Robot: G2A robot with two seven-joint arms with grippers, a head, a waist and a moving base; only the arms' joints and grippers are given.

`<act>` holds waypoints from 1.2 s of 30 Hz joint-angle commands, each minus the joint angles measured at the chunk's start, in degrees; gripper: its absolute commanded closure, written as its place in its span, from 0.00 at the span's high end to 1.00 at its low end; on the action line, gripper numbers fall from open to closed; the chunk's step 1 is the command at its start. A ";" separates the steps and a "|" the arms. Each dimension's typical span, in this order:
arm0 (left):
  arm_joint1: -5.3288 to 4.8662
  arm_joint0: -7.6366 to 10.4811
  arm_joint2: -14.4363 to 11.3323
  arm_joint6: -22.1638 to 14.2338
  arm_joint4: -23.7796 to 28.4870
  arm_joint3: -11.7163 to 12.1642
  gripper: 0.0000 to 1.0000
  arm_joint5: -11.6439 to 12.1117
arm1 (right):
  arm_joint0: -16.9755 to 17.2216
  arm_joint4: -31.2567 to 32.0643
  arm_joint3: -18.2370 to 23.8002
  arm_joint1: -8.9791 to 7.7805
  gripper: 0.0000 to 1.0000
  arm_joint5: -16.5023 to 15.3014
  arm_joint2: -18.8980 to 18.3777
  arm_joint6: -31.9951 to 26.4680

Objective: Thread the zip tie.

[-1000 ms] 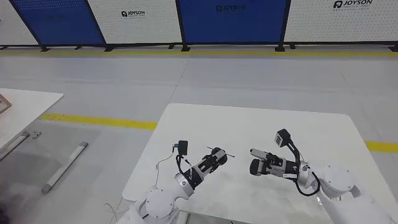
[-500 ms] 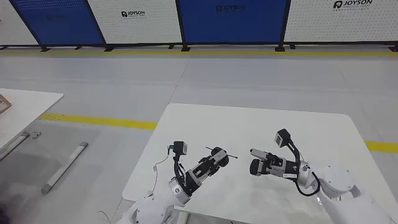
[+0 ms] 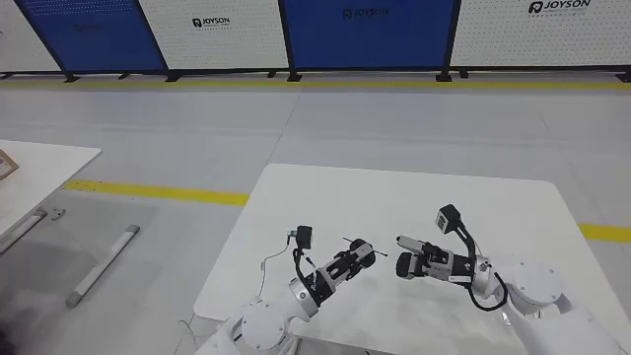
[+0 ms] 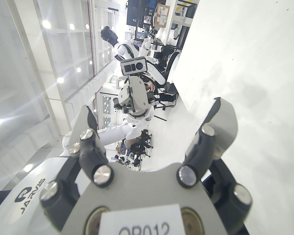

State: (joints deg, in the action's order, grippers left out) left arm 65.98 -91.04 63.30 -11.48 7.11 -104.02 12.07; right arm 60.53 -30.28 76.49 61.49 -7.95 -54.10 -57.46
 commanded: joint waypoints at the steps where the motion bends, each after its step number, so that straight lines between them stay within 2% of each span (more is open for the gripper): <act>1: -0.01 -0.02 0.02 0.00 -0.02 -0.02 0.00 0.01 | 0.00 0.00 0.00 0.00 1.00 0.00 0.00 0.00; 3: -0.01 -0.02 0.02 0.00 -0.02 -0.02 0.00 0.01 | 0.05 0.98 0.32 -0.01 1.00 0.05 0.05 0.79; 5: -0.01 -0.02 0.02 0.00 -0.02 -0.02 0.00 0.01 | -0.29 6.75 2.36 -0.18 1.00 1.01 0.55 2.32; 8: -0.01 -0.02 0.02 0.00 -0.02 -0.02 0.00 0.01 | -1.33 14.33 5.31 -0.90 1.00 5.10 -0.13 1.57; 9: -0.01 -0.02 0.02 0.00 -0.02 -0.02 0.00 0.01 | -1.73 17.37 6.63 -1.31 1.00 7.14 -0.95 1.46; 12: -0.01 -0.02 0.02 0.00 -0.02 -0.02 0.00 0.01 | -1.46 20.47 9.47 -2.29 1.00 10.13 -3.83 0.61; 16: -0.01 -0.02 0.02 0.00 -0.02 -0.02 0.00 0.01 | 0.75 23.65 13.55 -3.87 1.00 13.35 -9.29 0.12; 22: -0.01 -0.02 0.02 0.00 -0.02 -0.02 0.00 0.01 | 4.00 28.73 16.21 -5.26 1.00 20.42 -14.14 2.31; 33: -0.01 -0.02 0.02 0.00 -0.02 -0.02 0.00 0.01 | 4.16 28.44 16.24 -5.28 1.00 20.83 -14.20 2.02; 36: -0.01 -0.02 0.02 0.00 -0.02 -0.02 0.00 0.01 | 4.29 30.76 17.40 -5.38 1.00 18.96 -13.62 1.79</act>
State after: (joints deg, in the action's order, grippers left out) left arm 65.97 -91.06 63.32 -11.48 7.09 -104.04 12.08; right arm 64.87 -0.68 93.49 56.18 11.84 -67.80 -55.54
